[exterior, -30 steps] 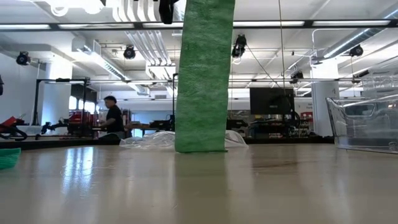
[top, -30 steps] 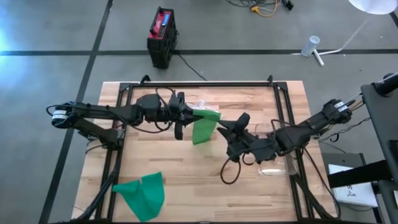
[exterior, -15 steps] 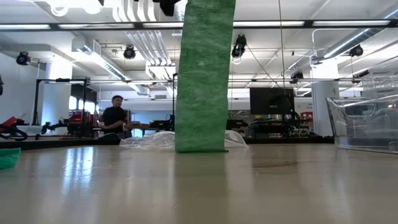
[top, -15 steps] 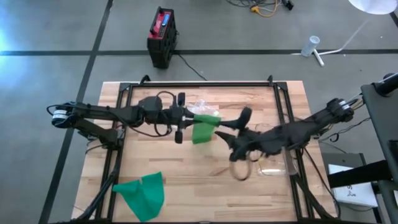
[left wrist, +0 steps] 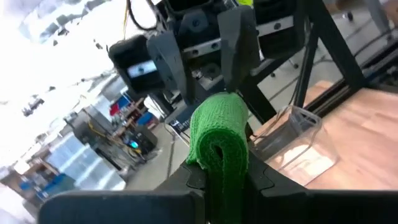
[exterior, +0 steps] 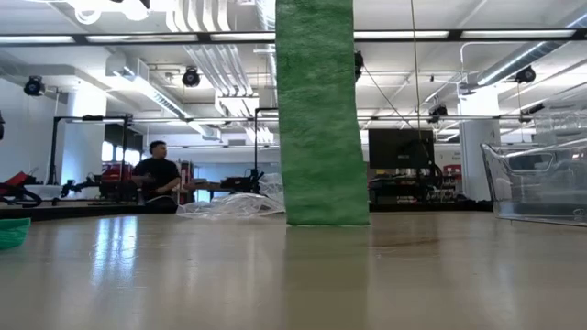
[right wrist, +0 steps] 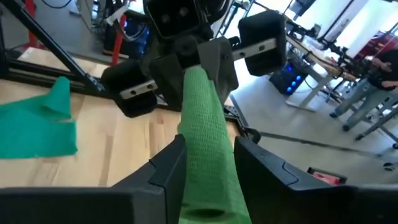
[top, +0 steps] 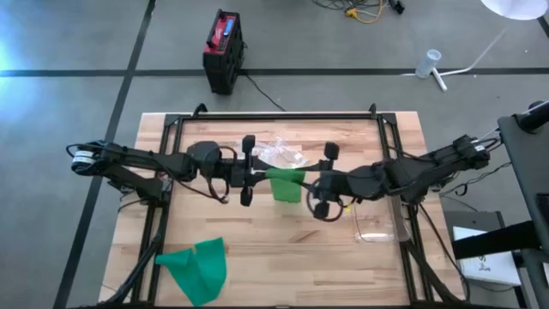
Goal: Roll bandage
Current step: Roll the green bandage
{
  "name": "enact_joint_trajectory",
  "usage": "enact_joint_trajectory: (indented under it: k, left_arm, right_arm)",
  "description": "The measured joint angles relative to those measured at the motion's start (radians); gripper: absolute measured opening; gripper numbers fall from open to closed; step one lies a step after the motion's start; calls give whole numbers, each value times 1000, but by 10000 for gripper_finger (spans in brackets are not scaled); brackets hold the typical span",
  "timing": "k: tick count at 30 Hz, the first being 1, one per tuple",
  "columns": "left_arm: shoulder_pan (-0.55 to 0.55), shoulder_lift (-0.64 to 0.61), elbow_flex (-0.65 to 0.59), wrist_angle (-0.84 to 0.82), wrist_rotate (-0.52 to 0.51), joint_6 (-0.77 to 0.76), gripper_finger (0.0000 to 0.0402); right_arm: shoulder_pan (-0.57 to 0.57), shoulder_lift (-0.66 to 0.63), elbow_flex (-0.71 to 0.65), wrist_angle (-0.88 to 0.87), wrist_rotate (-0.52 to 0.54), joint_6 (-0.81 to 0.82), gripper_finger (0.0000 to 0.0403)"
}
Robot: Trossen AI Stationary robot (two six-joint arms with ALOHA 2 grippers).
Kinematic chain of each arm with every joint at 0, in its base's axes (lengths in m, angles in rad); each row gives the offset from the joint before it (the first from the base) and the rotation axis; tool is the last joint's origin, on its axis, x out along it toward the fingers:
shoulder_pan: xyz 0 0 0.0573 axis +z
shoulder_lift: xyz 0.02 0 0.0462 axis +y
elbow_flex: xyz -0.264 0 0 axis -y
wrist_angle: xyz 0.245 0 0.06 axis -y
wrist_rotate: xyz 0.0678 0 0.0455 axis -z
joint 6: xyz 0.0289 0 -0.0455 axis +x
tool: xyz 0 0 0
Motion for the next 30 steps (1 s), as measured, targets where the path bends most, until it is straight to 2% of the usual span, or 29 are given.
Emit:
enact_joint_trajectory:
  k: [8, 16, 19, 25, 30]
  left_arm:
    - [-18, 0, -1, -3, -16, 125, 22]
    - [-25, 0, -1, -3, -6, 174, 23]
    - [-30, 1, -1, -5, -6, 174, 25]
    - [-45, 1, -1, -10, -8, 169, 25]
    - [-47, 1, -1, -8, -7, 99, 28]
  right_arm:
    - [-17, 34, 11, 6, -4, 57, 97]
    - [-20, 6, 11, -16, 0, 84, 8]
    - [-20, 2, 11, -26, 1, 64, 7]
    - [-20, -9, 11, -39, -3, -110, 3]
    - [-20, -10, 11, -39, -1, -141, 8]
